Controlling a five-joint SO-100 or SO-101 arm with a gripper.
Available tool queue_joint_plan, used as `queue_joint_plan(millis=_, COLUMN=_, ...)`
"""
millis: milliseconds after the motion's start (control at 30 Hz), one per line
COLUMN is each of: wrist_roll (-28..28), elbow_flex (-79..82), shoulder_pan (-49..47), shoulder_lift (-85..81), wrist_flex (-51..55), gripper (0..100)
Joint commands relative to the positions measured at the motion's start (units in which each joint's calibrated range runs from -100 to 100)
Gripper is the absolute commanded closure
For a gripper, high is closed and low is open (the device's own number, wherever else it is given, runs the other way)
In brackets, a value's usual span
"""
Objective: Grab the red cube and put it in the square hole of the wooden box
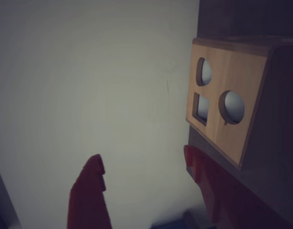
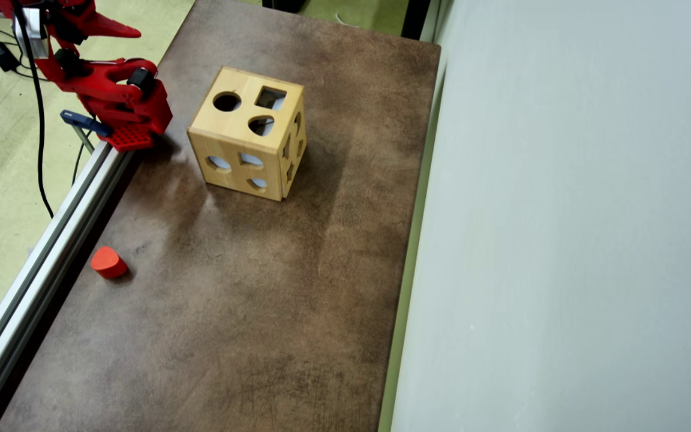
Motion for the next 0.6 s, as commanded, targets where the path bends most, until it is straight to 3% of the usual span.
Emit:
queue_joint_plan(millis=0, wrist_roll=0.49, elbow_flex=0.03, shoulder_pan=0.43, shoulder_lift=0.09, wrist_flex=0.49, gripper=97)
queue_joint_plan(millis=33, wrist_roll=0.49, elbow_flex=0.03, shoulder_pan=0.51, shoulder_lift=0.01, wrist_flex=0.49, gripper=100)
queue_joint_plan(millis=167, wrist_roll=0.49, elbow_flex=0.03, shoulder_pan=0.13, shoulder_lift=0.01, wrist_flex=0.49, gripper=95)
queue_joint_plan(millis=567, wrist_roll=0.29, elbow_flex=0.21, shoulder_pan=0.21, shoulder_lift=-0.08, wrist_flex=0.49, gripper=95)
